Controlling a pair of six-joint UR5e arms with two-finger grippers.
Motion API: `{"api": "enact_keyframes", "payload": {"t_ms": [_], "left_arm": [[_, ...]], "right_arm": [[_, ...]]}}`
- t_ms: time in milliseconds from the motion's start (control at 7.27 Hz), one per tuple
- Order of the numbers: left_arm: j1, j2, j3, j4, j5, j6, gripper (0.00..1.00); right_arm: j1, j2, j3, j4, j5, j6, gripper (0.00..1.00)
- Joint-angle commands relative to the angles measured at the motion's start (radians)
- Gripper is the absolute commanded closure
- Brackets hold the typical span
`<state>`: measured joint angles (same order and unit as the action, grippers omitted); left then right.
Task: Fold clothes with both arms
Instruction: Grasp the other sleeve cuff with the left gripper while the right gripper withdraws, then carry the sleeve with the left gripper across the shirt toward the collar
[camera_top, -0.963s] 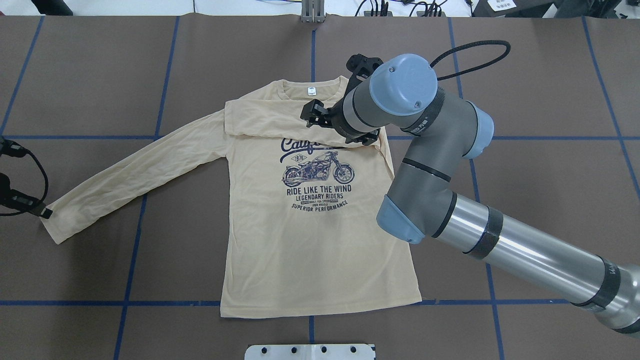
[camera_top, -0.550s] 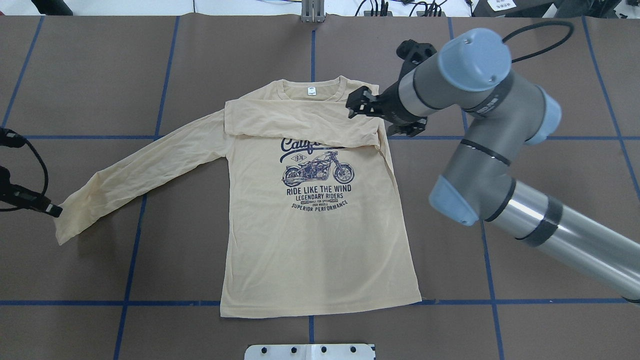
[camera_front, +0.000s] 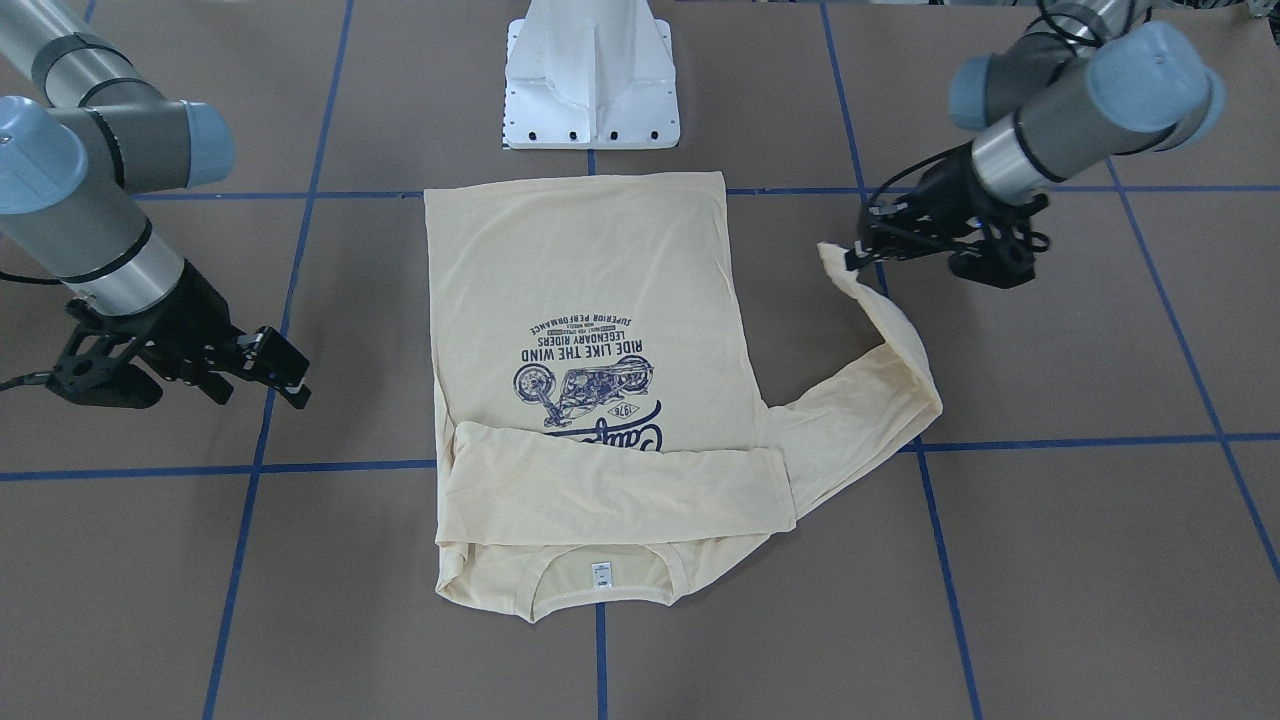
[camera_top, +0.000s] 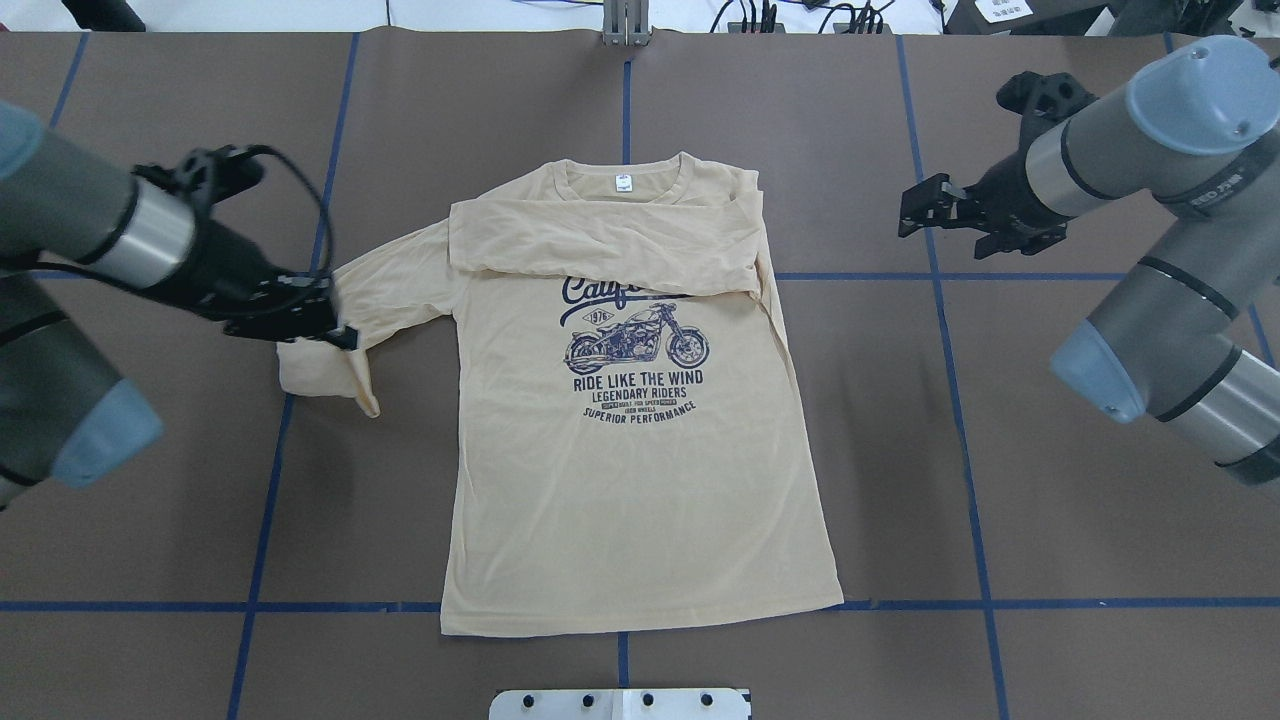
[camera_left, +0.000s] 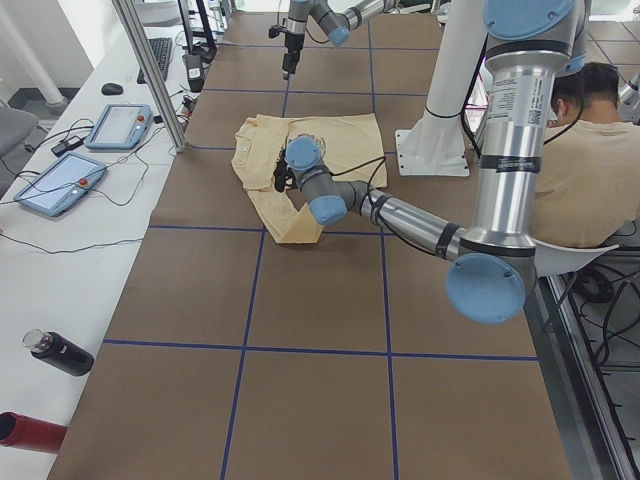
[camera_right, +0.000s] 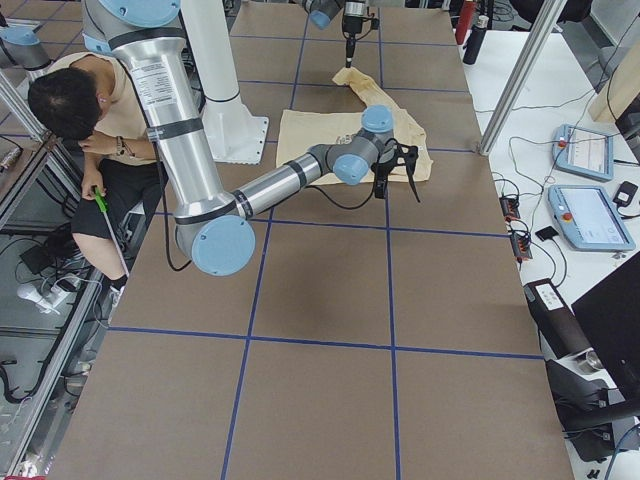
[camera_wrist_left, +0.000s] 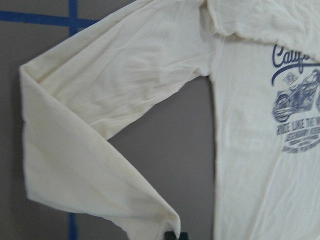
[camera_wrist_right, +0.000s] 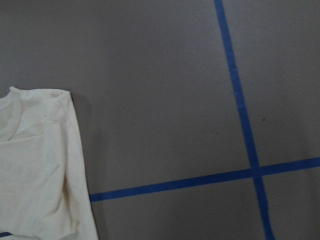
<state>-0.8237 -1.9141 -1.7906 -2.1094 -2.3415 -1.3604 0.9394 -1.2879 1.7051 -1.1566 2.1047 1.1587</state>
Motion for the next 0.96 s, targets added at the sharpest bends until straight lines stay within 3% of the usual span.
{"api": "enact_keyframes", "payload": {"t_ms": [0,275,550,825], "left_arm": [[0.101,-0.28,0.126,0.078,0.192,-0.277,1.0],[0.101,-0.515,0.381,0.049,0.212,-0.282,1.0],[0.098,-0.582,0.413,0.022,0.25,-0.29,1.0],[0.1,-0.673,0.54,-0.035,0.286,-0.319,1.0]], "right_arm": [[0.041,-0.086,-0.012,0.0,-0.006,-0.082,0.02],[0.096,-0.137,-0.027,0.0,0.0,-0.202,0.02],[0.154,-0.192,-0.041,0.0,0.001,-0.317,0.03],[0.156,-0.2,-0.042,0.0,0.0,-0.332,0.02]]}}
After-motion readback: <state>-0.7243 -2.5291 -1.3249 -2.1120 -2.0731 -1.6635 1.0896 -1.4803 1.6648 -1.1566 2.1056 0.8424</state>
